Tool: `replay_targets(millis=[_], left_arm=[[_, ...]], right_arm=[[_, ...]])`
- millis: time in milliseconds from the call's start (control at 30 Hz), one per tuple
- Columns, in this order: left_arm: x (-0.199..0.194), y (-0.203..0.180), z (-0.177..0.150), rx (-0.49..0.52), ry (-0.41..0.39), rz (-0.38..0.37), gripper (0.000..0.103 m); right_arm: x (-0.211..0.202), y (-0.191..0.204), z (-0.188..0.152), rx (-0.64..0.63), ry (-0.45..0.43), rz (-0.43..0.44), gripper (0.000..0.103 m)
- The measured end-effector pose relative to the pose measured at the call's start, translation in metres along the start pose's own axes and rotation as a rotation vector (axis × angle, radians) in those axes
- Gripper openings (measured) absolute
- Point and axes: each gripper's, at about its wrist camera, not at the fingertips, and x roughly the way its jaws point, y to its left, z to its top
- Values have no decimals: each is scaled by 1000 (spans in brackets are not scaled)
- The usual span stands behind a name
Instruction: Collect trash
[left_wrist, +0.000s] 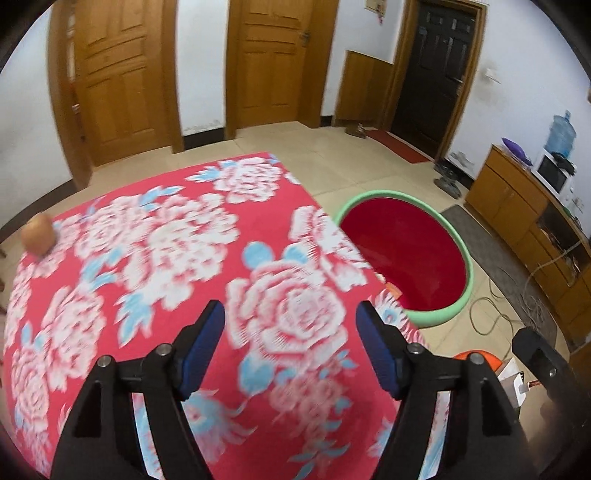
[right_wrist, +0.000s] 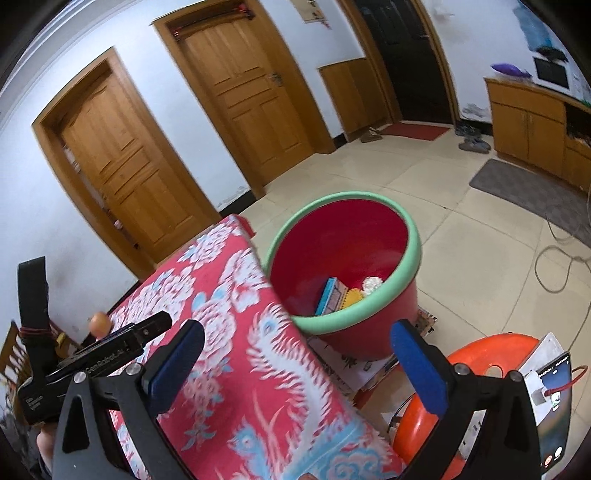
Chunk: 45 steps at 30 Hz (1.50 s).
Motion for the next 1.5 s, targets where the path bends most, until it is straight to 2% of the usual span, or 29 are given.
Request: replay_targets(millis=[267,567,1167,1500], left_arm=[[-47,26,-27,-50,-65,118,82],[-87,42,-51,-101,-125,186,82],[-116,63,-75,-199,-170,201,82],[-123,69,-78,-208,-192,210,82]], right_arm=[[-18,30,-16,-101,-7,24,103],[-33,51,-39,-194,-10,23,103],[-43,75,-54,-256,-30,40,103],[-45,80,-56,-265,-23,44,103]])
